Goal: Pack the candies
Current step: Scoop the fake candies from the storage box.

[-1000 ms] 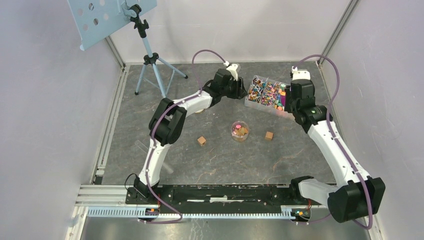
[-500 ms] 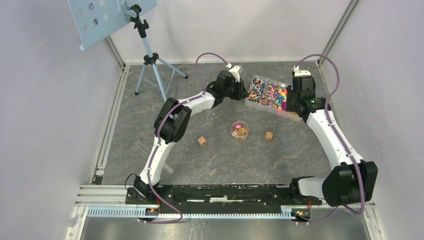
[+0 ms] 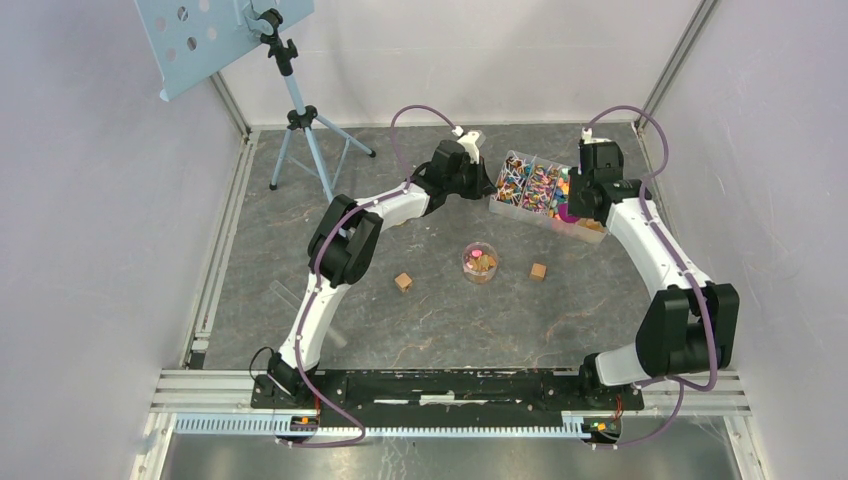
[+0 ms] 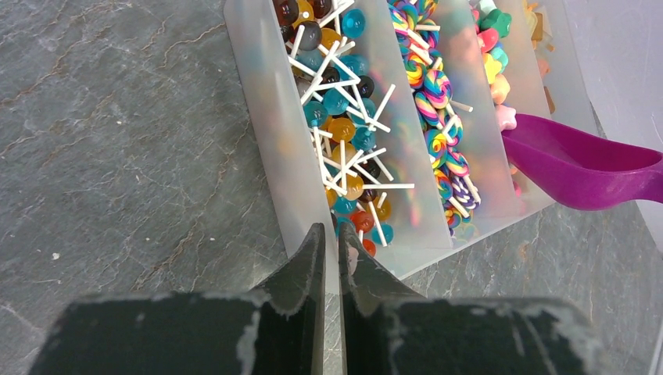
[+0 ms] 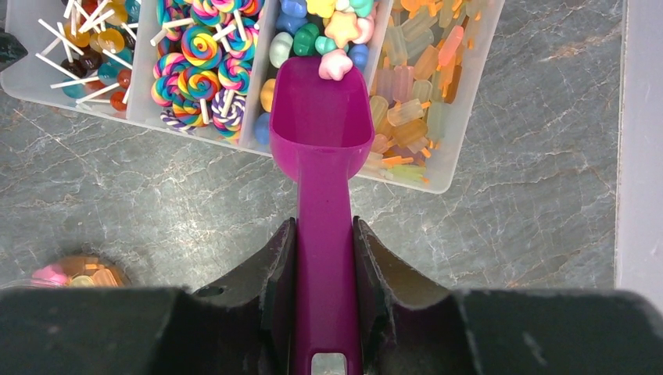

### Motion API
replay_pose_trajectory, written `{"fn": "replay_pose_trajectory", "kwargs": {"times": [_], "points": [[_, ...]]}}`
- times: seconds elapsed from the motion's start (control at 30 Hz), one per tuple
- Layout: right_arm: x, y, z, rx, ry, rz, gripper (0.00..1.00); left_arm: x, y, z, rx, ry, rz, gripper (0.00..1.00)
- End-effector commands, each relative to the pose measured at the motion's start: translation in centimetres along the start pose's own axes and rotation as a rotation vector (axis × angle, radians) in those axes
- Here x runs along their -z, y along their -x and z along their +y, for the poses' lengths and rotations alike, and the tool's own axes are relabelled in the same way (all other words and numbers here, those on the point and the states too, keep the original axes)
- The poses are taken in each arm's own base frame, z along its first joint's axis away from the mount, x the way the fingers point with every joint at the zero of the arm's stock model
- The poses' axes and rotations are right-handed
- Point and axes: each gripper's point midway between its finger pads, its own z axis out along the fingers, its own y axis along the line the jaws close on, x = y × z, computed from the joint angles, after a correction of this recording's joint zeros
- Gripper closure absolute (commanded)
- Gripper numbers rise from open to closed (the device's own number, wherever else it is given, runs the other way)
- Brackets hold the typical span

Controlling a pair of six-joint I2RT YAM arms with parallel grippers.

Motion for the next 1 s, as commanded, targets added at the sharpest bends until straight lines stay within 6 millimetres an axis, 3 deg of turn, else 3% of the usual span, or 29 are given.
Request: {"fn": "replay_pose_trajectory", "kwargs": {"times": [0.0, 0.1, 0.37, 0.97], "points": [[-0.3, 0.6, 0.2, -0.020, 0.011, -0.017, 1.00, -0.2, 0.9, -1.6, 0.025, -0.062, -0.028, 0.96], [-0.9, 0.9, 0.3, -0.020, 0.014, -0.053, 1.00, -0.3, 0.8, -1.6, 0.030, -0.065, -0.025, 0.98], [-2.9, -0.7, 0.7, -0.021, 0.021, -0.036, 1.00, -0.4, 0.5, -1.7, 0.072, -0.074, -0.018, 0.98], [-4.7, -3.2, 1.1, 0.024, 0.058, -0.077, 1.00, -0.4, 0.1, -1.7, 0.085, -0.073, -0.013, 0.98]]}}
